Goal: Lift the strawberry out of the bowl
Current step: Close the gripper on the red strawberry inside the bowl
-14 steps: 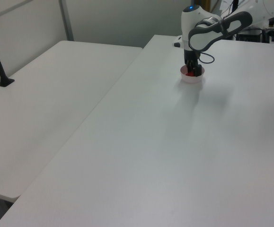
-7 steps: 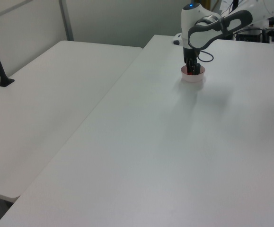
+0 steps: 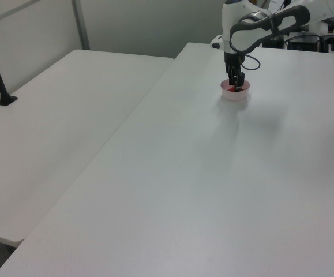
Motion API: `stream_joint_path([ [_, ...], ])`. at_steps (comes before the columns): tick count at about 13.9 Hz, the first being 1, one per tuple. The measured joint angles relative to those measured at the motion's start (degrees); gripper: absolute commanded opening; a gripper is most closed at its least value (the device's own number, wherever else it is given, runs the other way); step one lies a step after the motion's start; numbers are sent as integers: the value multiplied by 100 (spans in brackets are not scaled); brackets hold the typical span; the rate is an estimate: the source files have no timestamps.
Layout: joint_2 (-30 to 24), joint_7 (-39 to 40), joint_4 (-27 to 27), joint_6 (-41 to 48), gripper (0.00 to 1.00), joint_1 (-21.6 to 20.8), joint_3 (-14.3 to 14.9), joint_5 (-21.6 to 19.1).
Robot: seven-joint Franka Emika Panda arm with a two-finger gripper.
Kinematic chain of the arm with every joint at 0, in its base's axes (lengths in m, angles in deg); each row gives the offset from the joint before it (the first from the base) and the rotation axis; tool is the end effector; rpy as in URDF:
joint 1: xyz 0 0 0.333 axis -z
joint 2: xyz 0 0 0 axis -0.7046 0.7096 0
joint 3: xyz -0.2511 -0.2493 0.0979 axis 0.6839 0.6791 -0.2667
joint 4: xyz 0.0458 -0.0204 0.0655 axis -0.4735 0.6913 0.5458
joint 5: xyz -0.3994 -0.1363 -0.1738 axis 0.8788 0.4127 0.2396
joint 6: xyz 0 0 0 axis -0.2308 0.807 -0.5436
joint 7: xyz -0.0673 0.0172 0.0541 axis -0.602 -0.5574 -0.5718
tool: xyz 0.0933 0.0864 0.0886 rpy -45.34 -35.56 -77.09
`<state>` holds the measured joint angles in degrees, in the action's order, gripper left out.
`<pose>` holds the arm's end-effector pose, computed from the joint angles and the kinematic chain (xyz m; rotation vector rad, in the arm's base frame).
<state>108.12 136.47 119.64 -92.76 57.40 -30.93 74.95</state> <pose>0.7655 -0.2256 0.3033 2.8529 0.9759 -0.0886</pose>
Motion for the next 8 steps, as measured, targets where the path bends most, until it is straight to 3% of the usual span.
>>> stream_joint_path([
  [3, 2, -45, 21, 1, 74, 23, 28, 0],
  [8, 46, -81, 47, 1, 67, 90, 46, 0],
])
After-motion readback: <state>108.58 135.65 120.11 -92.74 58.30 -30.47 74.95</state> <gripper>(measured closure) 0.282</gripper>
